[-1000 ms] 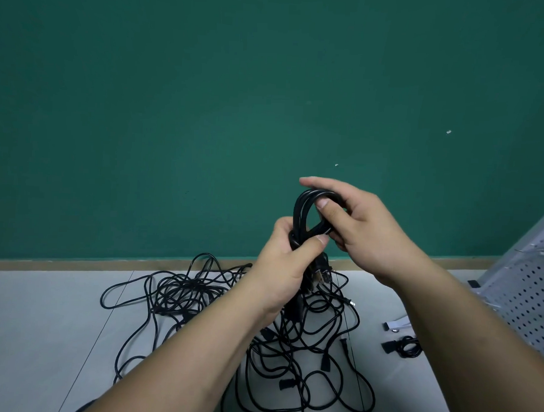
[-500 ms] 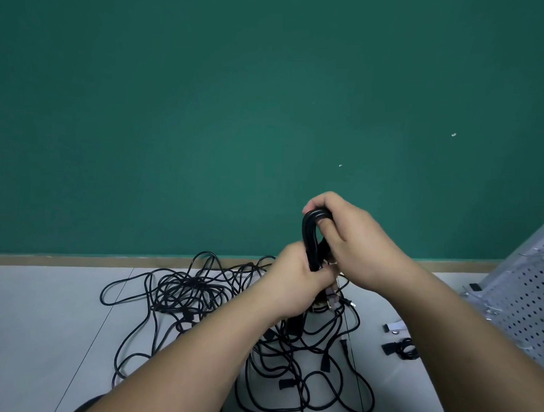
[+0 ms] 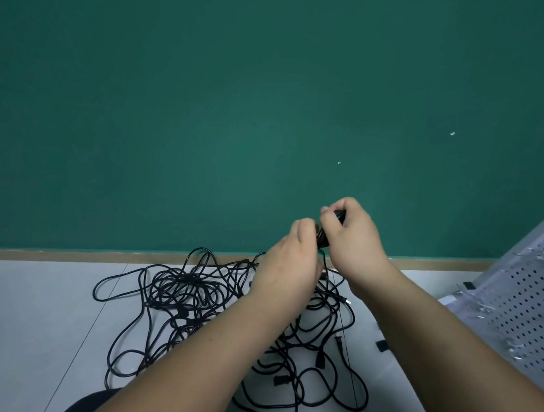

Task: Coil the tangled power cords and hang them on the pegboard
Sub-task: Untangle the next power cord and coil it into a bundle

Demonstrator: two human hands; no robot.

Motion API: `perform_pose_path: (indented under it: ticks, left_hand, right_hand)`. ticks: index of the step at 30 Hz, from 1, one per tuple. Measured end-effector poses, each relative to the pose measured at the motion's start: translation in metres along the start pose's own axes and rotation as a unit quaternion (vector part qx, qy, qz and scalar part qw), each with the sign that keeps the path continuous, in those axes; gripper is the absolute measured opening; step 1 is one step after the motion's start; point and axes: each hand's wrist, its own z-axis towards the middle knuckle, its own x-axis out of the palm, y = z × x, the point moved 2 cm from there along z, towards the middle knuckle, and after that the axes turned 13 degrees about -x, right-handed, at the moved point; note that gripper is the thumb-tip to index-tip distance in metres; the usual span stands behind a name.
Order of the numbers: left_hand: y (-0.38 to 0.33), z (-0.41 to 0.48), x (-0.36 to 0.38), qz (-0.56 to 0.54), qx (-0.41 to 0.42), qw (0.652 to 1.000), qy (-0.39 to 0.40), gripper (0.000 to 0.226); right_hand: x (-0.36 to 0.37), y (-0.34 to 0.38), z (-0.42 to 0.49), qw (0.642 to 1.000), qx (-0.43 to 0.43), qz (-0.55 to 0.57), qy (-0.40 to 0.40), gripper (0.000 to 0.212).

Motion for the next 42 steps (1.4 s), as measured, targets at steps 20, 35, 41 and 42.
perform_pose_path:
  ticks: [20, 35, 41, 42]
  left_hand:
    - [0.007, 0.004, 0.01, 0.042, -0.022, 0.994, 0.095, 0.03]
    - [-0.021, -0.006, 0.033, -0.331, -0.111, 0.858, 0.377, 0.029]
    - [-0.031, -0.013, 0.057, -0.37, -0.076, 0.859, 0.346, 0.033]
    - [-0.034, -0.014, 0.062, -0.389, -0.092, 0.853, 0.335, 0.029]
  right_hand:
    - [-0.013, -0.002, -0.007, 0.97, -0.133, -0.171, 0.11, 0.013]
    - [-0.069, -0.034, -0.015, 0.992, -0.076, -0.092, 0.048, 0.017]
    - [-0.085, -0.046, -0.03, 0.994, -0.055, -0.097, -0.005, 0.016]
    - [-0.087, -0.05, -0.034, 0.996, -0.041, -0.073, -0.016, 0.021]
